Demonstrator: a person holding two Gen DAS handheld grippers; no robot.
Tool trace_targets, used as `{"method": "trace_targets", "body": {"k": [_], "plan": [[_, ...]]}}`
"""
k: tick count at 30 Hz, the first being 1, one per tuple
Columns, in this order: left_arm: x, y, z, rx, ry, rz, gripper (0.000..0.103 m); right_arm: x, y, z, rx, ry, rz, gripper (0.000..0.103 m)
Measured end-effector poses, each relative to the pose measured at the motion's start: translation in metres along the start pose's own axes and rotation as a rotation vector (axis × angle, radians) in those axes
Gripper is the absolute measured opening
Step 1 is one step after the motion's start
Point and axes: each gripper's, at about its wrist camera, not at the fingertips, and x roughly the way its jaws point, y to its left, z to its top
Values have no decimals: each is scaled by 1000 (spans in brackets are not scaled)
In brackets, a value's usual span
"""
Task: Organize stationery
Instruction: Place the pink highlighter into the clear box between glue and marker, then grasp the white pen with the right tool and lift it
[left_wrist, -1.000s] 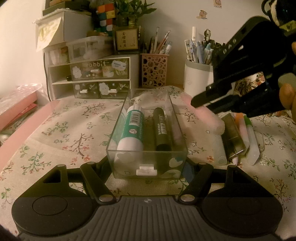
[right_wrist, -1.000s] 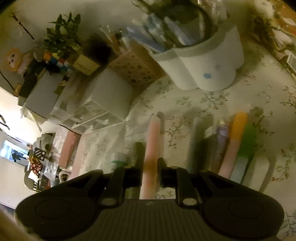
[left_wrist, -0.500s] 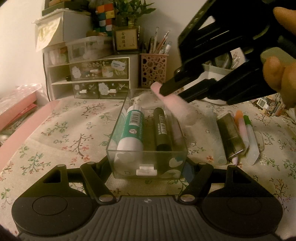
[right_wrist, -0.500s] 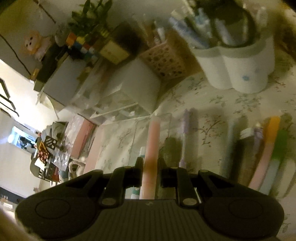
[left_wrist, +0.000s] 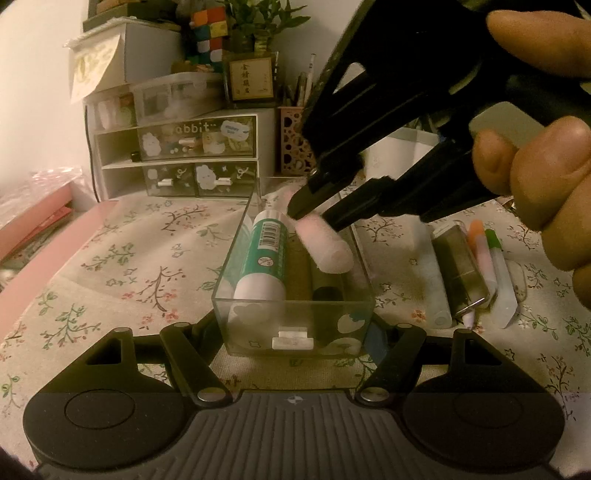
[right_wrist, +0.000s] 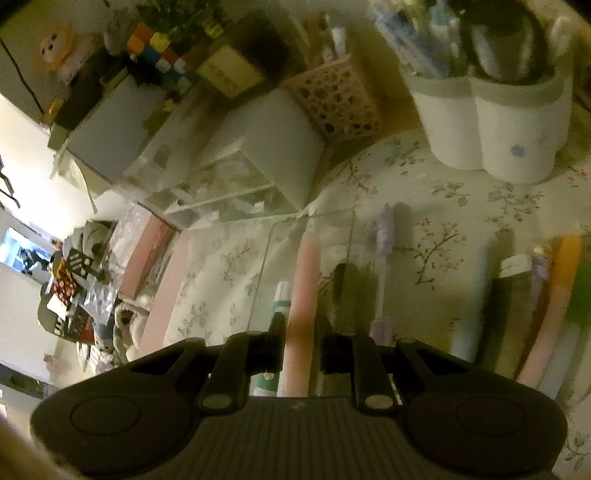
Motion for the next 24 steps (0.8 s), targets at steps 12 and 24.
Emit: {"method": "trace_targets", "body": {"k": [12, 24], "plan": [[0, 0, 0, 0, 0, -2, 73, -16, -6, -1, -4, -29, 30, 15], [0, -1, 0, 1, 0, -2, 73, -47, -61, 0, 116, -124, -77, 15]]}}
